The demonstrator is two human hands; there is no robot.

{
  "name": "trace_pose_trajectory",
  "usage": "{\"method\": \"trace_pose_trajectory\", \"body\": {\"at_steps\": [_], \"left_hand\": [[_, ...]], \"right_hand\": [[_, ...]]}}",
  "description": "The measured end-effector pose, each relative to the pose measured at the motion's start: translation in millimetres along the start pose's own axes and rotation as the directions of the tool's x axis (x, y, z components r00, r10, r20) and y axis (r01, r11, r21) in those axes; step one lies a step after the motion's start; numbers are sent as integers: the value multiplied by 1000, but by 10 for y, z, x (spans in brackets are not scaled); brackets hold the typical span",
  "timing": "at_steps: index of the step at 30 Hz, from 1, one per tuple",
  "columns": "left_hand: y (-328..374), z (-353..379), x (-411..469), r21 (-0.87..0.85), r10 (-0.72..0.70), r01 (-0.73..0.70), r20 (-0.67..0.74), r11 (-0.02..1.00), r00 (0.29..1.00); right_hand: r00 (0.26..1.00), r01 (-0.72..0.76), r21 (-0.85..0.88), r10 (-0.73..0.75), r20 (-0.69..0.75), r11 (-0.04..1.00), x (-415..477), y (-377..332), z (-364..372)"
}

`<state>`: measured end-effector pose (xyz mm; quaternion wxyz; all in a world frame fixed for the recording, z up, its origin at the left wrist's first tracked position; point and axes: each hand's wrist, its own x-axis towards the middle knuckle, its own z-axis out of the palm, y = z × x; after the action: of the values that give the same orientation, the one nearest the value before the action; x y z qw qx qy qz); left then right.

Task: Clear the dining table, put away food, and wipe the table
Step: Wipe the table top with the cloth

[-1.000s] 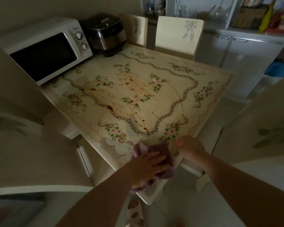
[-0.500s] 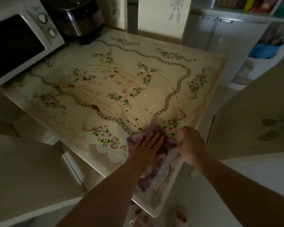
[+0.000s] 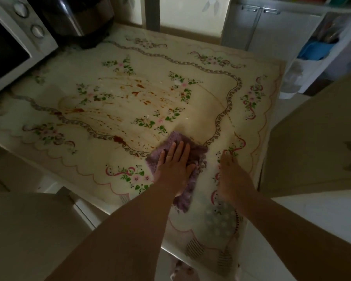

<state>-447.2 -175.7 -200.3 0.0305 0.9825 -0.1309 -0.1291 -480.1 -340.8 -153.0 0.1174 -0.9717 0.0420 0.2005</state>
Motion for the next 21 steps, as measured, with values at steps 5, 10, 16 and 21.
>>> {"method": "trace_pose_trajectory", "body": {"at_steps": [5, 10, 16, 21], "left_hand": [[-407, -66, 50, -12, -64, 64, 23, 998, 998], [-715, -63, -77, -20, -167, 167, 7, 986, 986], [-803, -31, -418, -12, -341, 342, 55, 940, 938], [-560, -58, -728, -34, -402, 414, 179, 910, 898]], "right_hand": [[990, -103, -122, 114, 87, 987, 105, -184, -22], [979, -152, -193, 174, 103, 969, 160, -259, 57], [984, -139, -186, 158, 88, 973, 171, -203, 45], [993, -73, -148, 85, 77, 986, 68, -115, 28]]}}
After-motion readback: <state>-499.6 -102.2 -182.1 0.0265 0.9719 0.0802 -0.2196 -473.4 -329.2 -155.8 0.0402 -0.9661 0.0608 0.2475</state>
